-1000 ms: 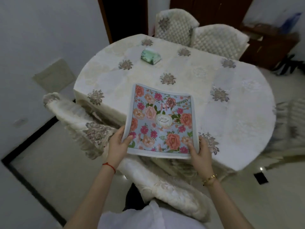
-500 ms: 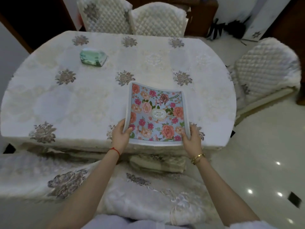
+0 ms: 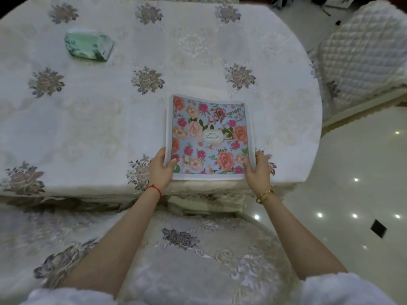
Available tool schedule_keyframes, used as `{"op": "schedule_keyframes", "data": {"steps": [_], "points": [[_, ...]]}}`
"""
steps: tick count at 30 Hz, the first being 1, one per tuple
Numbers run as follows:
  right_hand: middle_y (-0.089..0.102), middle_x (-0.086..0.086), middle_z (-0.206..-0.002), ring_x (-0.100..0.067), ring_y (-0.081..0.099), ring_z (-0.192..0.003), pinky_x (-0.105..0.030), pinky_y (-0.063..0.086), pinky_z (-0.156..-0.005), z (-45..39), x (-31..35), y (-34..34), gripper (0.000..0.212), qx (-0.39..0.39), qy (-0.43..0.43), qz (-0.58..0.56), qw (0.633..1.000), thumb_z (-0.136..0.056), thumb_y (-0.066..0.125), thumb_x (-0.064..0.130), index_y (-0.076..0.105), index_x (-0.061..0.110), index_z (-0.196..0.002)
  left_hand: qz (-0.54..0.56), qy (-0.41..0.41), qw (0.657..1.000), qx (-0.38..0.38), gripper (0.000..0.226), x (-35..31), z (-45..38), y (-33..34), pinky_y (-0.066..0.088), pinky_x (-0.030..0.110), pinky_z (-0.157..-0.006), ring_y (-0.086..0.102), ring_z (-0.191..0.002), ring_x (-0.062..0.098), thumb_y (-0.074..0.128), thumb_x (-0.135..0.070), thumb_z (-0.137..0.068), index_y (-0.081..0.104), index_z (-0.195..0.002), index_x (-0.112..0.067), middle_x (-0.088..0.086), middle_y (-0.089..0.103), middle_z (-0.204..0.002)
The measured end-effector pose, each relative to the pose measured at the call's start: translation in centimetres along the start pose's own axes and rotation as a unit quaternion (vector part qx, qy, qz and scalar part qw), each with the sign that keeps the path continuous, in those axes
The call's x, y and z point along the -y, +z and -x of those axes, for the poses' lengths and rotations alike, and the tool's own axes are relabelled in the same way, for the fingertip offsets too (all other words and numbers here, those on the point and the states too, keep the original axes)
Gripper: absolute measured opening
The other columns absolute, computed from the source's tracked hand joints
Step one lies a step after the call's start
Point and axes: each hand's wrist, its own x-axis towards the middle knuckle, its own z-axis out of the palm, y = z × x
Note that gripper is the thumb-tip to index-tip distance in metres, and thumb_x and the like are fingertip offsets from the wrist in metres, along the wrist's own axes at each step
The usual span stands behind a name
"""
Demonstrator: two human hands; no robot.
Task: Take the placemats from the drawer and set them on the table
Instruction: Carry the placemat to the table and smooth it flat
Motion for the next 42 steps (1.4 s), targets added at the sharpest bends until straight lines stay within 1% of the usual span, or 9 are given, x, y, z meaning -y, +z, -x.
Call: {"op": "schedule_keyframes", "data": {"steps": [2, 5, 9, 13, 16, 21, 25, 31, 42], "points": [[0.055, -0.008, -0.108, -0.014, 0.049, -0.091, -0.029, 0.041, -0.077, -0.3, -0.2, 0.2, 0.027, 0.002, -0.005, 0.013, 1.000, -0.094, 0.057, 0.024, 0.051, 0.008, -0.116, 0.014, -0.019, 1.000, -0.009, 0.041, 0.4, -0.2, 0.1, 0.053, 0.038, -0.092, 0.062, -0.102, 0.023, 0.063, -0.008, -0.088, 0.052, -0.128, -0.010, 0.009, 0.064, -0.117], [0.056, -0.010, -0.112, -0.015, 0.050, -0.095, -0.037, 0.047, -0.083, -0.3, -0.4, 0.1, 0.029, 0.008, -0.011, 0.033, 0.999, -0.094, 0.056, 0.025, 0.050, 0.008, -0.118, 0.024, -0.032, 0.999, -0.028, 0.049, 1.0, -0.3, 0.0, 0.052, 0.013, -0.080, 0.061, -0.098, 0.013, 0.069, -0.011, -0.084, 0.053, -0.131, -0.011, 0.005, 0.065, -0.118], [0.058, -0.009, -0.118, -0.027, 0.057, -0.106, -0.044, 0.050, -0.087, -0.2, -0.7, -0.6, 0.039, 0.029, -0.015, 0.056, 0.998, -0.094, 0.056, 0.035, 0.048, 0.010, -0.124, -0.002, -0.023, 0.999, -0.047, 0.057, 1.3, -0.2, -0.1, 0.052, 0.016, -0.076, 0.065, -0.088, 0.009, 0.074, -0.021, -0.081, 0.052, -0.133, -0.019, -0.003, 0.066, -0.106], [0.057, -0.011, -0.120, -0.029, 0.056, -0.110, -0.049, 0.050, -0.088, -0.3, -0.8, -0.9, 0.046, 0.044, -0.020, 0.094, 0.994, -0.094, 0.055, 0.039, 0.046, 0.008, -0.126, -0.071, 0.004, 0.996, -0.062, 0.056, 1.4, 0.0, -0.2, 0.043, 0.005, -0.062, 0.058, -0.073, -0.011, 0.075, -0.030, -0.080, 0.053, -0.132, -0.027, -0.014, 0.064, -0.089], [0.058, -0.008, -0.113, -0.027, 0.058, -0.102, -0.048, 0.052, -0.080, -0.3, -0.9, -1.0, 0.042, 0.043, -0.034, 0.129, 0.990, -0.094, 0.054, 0.044, 0.047, 0.012, -0.120, -0.109, 0.032, 0.992, -0.057, 0.054, 1.7, 0.0, -0.3, 0.046, 0.012, -0.066, 0.060, -0.075, -0.005, 0.073, -0.032, -0.081, 0.052, -0.131, -0.030, -0.014, 0.065, -0.092], [0.059, -0.011, -0.103, -0.027, 0.055, -0.092, -0.041, 0.049, -0.078, -0.4, -1.1, -1.5, 0.048, -0.005, -0.071, 0.228, 0.971, -0.090, 0.060, 0.045, 0.053, 0.008, -0.119, -0.207, 0.047, 0.975, -0.068, 0.057, 1.9, -0.4, -0.3, 0.051, 0.038, -0.082, 0.055, -0.093, 0.022, 0.070, -0.035, -0.083, 0.051, -0.133, -0.017, 0.006, 0.054, -0.108], [0.056, -0.014, -0.113, -0.030, 0.051, -0.100, -0.041, 0.045, -0.084, -1.4, -0.8, -1.6, 0.047, -0.033, -0.103, 0.259, 0.960, -0.091, 0.061, 0.036, 0.052, 0.005, -0.125, -0.271, 0.071, 0.956, -0.087, 0.059, 1.8, -0.8, -0.3, 0.046, 0.040, -0.096, 0.048, -0.114, 0.027, 0.064, -0.037, -0.087, 0.047, -0.137, -0.011, 0.012, 0.048, -0.127], [0.040, -0.012, -0.149, -0.030, 0.028, -0.141, -0.044, 0.021, -0.119, -6.3, 2.5, 0.6, 0.049, 0.060, -0.165, 0.244, 0.954, -0.100, 0.041, 0.030, 0.036, 0.007, -0.144, -0.288, 0.190, 0.938, -0.027, 0.049, -1.4, -5.2, 0.8, 0.039, 0.038, -0.109, 0.044, -0.127, 0.025, 0.052, -0.021, -0.094, 0.043, -0.140, -0.007, 0.012, 0.048, -0.138], [0.013, -0.003, -0.161, -0.021, 0.003, -0.149, -0.041, 0.000, -0.122, -15.9, 8.2, 8.0, 0.057, 0.171, -0.243, 0.269, 0.916, -0.102, 0.032, 0.036, 0.016, 0.014, -0.152, -0.371, 0.255, 0.890, 0.067, 0.052, -4.7, -15.8, 4.6, 0.007, 0.043, -0.122, 0.010, -0.149, 0.025, 0.033, -0.030, -0.102, 0.025, -0.151, -0.013, 0.006, 0.022, -0.159]]}}
